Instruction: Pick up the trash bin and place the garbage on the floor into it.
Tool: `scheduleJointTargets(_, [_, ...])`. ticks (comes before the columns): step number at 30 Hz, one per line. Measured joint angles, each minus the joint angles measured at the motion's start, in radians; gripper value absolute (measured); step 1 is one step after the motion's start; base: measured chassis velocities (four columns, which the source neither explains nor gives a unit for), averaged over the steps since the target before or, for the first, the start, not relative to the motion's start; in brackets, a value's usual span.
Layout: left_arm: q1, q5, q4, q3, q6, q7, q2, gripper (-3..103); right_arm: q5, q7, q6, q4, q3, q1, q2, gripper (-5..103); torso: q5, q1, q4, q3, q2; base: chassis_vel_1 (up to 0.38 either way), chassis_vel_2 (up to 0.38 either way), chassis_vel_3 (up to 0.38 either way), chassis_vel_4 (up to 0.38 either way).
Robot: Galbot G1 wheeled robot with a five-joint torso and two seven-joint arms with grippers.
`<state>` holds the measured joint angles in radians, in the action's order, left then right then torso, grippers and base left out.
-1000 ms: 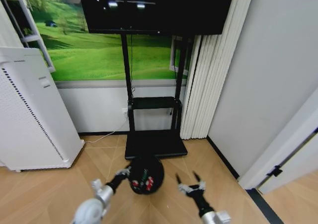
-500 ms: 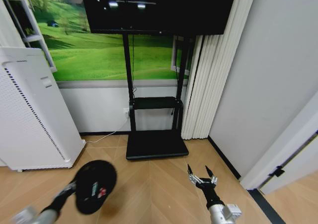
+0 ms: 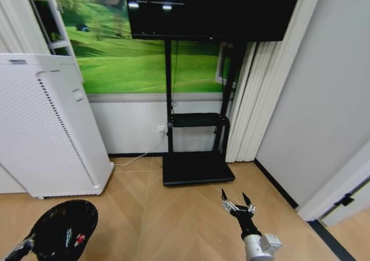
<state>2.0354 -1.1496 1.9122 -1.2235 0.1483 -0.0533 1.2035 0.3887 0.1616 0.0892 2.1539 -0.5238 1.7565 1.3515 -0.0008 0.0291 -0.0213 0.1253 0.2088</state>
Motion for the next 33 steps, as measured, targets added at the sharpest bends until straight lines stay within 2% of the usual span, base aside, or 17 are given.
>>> scheduleJointTargets(8, [0.057,0.077,0.003,-0.013,0.023,0.024,0.029,7,-0.007,-0.006,-0.006,-0.043,0.010,-0.030,0.012,100,0.0009,0.000,0.0008,0.000,0.000,-0.014,-0.020,0.031,0.008])
scheduleJointTargets(15, [0.071,0.102,-0.038,-0.024,0.001,-0.017,0.034,7,-0.006,-0.007,-0.006,-0.085,0.031,-0.056,0.014,100,0.0011,0.000,0.0005,0.000,0.000,0.001,-0.006,0.002,0.008])
scheduleJointTargets(20, [0.028,0.119,-0.090,0.006,-0.015,-0.083,0.028,7,-0.001,-0.009,0.006,-0.104,0.033,-0.066,0.008,100,0.0007,0.000,0.0002,0.000,0.000,0.112,0.106,-0.115,-0.105])
scheduleJointTargets(27, [0.026,0.133,-0.126,0.047,-0.033,-0.117,0.023,7,0.002,-0.012,0.014,-0.114,0.035,-0.078,0.005,100,0.0006,0.000,0.0002,0.000,0.000,0.143,0.152,-0.172,-0.154])
scheduleJointTargets(28, [0.030,0.136,-0.136,0.056,-0.049,-0.151,0.024,7,0.001,-0.017,0.016,-0.117,0.037,-0.081,0.005,100,0.0002,0.000,0.0002,0.000,0.000,0.142,0.114,-0.109,-0.152])
scheduleJointTargets(29, [0.030,0.136,-0.136,0.056,-0.049,-0.151,0.024,7,0.001,-0.017,0.016,-0.117,0.037,-0.081,0.005,100,0.0002,0.000,0.0002,0.000,0.000,0.142,0.114,-0.109,-0.152])
scheduleJointTargets(30, [0.032,0.140,-0.156,0.067,-0.080,-0.213,0.024,7,-0.002,-0.021,0.019,-0.122,0.041,-0.082,0.005,100,0.0007,0.000,0.0006,0.000,0.000,0.133,0.090,-0.102,-0.120])
scheduleJointTargets(31, [0.027,0.183,-0.229,0.095,-0.163,-0.398,0.020,7,-0.019,-0.035,0.026,-0.130,0.054,-0.079,0.008,100,0.0007,0.000,0.0003,0.000,0.000,0.000,0.000,0.000,0.000])
scheduleJointTargets(32, [0.027,0.202,-0.245,0.097,-0.180,-0.432,0.021,7,-0.020,-0.038,0.027,-0.130,0.056,-0.079,0.007,100,0.0010,0.000,0.0003,0.000,0.000,0.000,0.000,0.000,0.000])
scheduleJointTargets(33, [0.027,0.202,-0.245,0.097,-0.180,-0.432,0.021,7,-0.020,-0.038,0.027,-0.130,0.056,-0.079,0.007,100,0.0010,0.000,0.0003,0.000,0.000,0.000,0.000,0.000,0.000])
